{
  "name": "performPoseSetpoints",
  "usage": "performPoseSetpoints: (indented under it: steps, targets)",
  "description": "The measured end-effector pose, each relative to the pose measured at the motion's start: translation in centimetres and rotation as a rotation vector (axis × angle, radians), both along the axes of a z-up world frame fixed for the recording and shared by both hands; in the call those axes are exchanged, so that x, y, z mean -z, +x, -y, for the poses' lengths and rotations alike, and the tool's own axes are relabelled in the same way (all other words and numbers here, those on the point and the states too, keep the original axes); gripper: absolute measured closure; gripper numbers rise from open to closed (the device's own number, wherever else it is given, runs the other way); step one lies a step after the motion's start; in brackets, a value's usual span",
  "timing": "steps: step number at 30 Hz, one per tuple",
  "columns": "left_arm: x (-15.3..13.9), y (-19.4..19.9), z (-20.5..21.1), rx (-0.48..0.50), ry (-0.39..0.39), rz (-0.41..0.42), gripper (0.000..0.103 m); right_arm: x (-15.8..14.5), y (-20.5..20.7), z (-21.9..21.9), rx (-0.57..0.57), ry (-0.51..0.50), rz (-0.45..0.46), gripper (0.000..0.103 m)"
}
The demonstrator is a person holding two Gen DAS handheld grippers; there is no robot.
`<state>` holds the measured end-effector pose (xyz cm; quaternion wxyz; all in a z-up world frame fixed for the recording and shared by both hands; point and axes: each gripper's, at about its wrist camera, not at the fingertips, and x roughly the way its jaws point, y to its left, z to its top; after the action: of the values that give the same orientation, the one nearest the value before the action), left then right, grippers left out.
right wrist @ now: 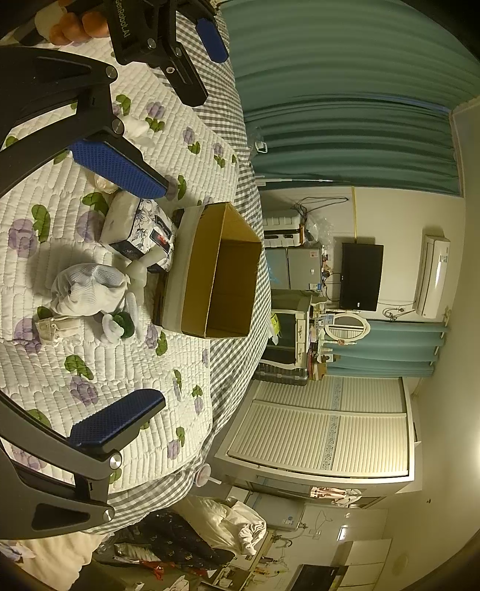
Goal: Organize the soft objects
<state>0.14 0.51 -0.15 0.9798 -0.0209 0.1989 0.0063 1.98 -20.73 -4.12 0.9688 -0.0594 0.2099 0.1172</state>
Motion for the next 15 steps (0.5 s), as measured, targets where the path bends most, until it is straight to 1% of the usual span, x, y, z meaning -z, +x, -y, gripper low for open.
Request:
performPoseSetpoints:
  steps: [15]
  targets:
    - [0.12, -0.07, -0.06, -0.001, -0.002, -0.001, 0.000, 0.18, 0.02, 0.02, 0.000, -0.001, -0.006, 0.000]
